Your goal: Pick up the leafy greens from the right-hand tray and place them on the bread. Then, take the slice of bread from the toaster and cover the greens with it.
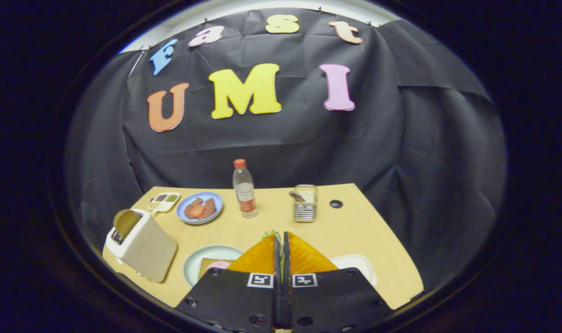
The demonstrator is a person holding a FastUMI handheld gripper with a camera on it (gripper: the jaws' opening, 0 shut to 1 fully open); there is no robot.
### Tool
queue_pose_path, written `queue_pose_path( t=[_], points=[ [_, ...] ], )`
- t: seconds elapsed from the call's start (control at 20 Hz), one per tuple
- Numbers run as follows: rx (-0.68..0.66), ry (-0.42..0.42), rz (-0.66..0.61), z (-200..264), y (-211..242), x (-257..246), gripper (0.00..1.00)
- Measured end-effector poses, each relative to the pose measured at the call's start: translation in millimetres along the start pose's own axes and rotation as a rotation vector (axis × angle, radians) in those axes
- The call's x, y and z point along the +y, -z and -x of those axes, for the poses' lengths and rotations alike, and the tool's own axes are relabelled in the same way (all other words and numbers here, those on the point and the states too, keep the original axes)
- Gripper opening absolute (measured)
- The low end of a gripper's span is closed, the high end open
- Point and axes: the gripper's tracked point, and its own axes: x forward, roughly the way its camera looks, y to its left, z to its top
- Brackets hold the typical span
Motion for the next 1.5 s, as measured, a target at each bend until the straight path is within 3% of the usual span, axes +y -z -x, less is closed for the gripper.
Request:
queue_pose_path(
  t=[0.25,0.6,0.9,1.3,1.5],
  points=[
    [0.044,-0.116,-0.012,-19,20,103,0.00],
    [0.115,-0.205,-0.182,-39,48,177,0.00],
    [0.158,-0.203,-0.236,-62,75,170,0.00],
    [0.213,-0.105,-0.202,-79,110,108,0.01],
    [0.237,-0.064,-0.188,-90,123,82,0.08]
  ],
)
